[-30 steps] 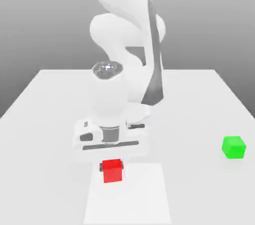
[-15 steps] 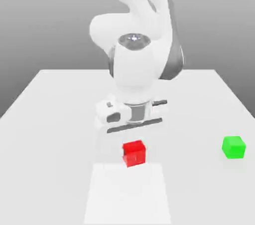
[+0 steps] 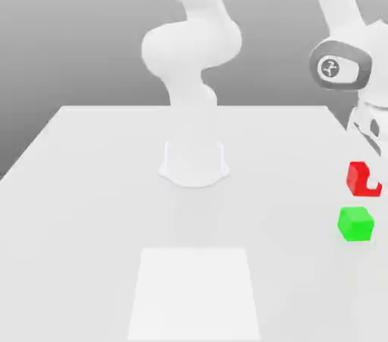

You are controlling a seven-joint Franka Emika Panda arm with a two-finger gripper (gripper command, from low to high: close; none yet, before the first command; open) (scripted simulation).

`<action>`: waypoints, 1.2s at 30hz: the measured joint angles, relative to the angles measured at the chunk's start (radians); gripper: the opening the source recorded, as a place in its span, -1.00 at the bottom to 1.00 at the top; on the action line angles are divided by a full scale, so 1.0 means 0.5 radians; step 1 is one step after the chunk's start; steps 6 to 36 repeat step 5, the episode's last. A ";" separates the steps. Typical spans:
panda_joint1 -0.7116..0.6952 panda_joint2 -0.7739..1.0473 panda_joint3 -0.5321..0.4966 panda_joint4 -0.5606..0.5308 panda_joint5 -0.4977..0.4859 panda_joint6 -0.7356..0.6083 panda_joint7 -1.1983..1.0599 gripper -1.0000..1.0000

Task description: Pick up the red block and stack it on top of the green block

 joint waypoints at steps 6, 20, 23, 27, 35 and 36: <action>0.035 0.181 -0.069 0.010 -0.126 0.166 0.089 1.00; 0.035 0.181 -0.069 0.010 -0.126 0.166 0.089 1.00; 0.035 0.181 -0.069 0.010 -0.126 0.166 0.089 1.00; 0.035 0.181 -0.069 0.010 -0.126 0.166 0.089 1.00; 0.035 0.181 -0.069 0.010 -0.126 0.166 0.089 1.00; 0.035 0.181 -0.069 0.010 -0.126 0.166 0.089 1.00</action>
